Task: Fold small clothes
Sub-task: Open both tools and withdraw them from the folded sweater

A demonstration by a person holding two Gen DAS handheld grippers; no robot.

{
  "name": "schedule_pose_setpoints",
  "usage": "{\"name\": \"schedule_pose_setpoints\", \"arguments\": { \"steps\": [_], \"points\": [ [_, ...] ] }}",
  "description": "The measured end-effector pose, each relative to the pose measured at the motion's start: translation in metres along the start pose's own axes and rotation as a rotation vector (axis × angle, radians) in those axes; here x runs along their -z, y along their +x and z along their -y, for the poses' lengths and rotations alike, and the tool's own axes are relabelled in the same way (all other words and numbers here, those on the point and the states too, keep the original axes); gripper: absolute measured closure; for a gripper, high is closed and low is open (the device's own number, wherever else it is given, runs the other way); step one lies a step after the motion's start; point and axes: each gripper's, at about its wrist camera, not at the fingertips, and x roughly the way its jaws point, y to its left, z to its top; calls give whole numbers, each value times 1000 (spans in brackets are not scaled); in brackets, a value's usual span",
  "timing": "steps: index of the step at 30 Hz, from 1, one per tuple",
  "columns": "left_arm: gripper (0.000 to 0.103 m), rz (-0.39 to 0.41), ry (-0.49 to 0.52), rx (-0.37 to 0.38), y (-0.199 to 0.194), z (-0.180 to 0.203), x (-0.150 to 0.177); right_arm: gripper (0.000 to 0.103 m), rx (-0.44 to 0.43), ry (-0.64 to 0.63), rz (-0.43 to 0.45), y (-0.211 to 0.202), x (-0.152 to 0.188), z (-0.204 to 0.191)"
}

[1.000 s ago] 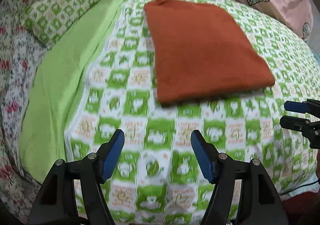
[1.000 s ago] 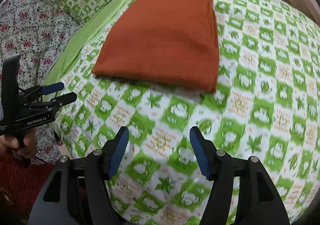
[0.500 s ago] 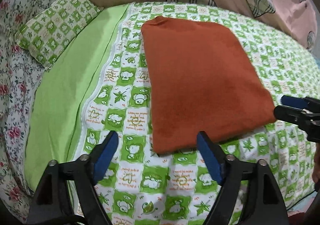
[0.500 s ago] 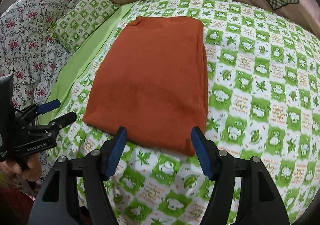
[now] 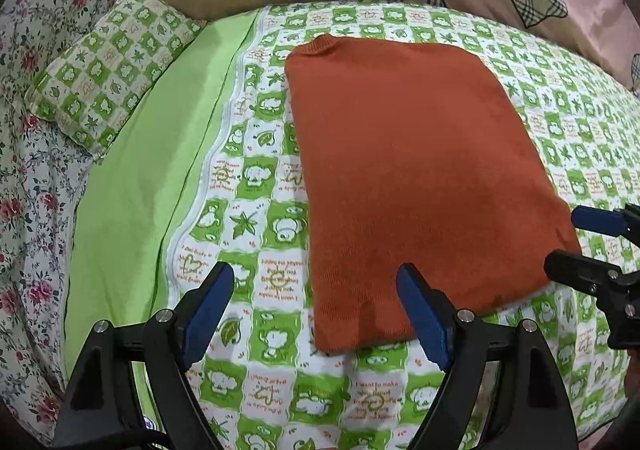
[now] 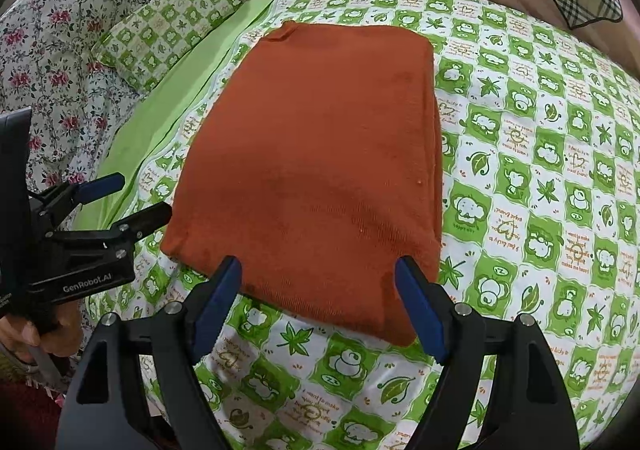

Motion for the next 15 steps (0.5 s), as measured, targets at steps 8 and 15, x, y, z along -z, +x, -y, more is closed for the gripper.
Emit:
{"name": "schedule_pose_setpoints", "arguments": {
  "steps": [8,15],
  "points": [
    [19,12,-20,7,8,-3,-12,19,11,16,9,4,-10,3],
    [18,29,-23,8,6,-4,-15,19,10,12,15,5,-12,3]
  ]
}}
